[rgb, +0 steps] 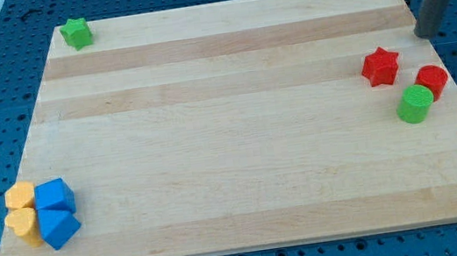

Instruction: Push the red star towards top center

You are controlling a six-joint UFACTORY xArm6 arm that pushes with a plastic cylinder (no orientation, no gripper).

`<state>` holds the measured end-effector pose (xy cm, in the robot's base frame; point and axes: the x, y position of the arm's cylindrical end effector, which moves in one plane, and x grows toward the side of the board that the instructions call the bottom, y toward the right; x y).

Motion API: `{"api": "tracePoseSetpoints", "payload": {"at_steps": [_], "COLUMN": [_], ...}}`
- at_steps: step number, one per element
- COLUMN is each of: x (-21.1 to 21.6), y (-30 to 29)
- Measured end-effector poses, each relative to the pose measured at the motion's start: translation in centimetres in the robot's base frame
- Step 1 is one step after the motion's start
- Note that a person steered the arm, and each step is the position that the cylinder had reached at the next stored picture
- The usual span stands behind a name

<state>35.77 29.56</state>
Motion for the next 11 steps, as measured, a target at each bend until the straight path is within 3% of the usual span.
{"api": "tracePoseSetpoints", "payload": {"at_steps": [2, 4, 5, 7, 8, 10, 11], "x": [5.5, 6.2, 6.1, 6.2, 4.2, 4.1, 4.3], "y": [-1.5, -12.3, -12.9, -7.8, -9.5, -23.7, -26.9]}}
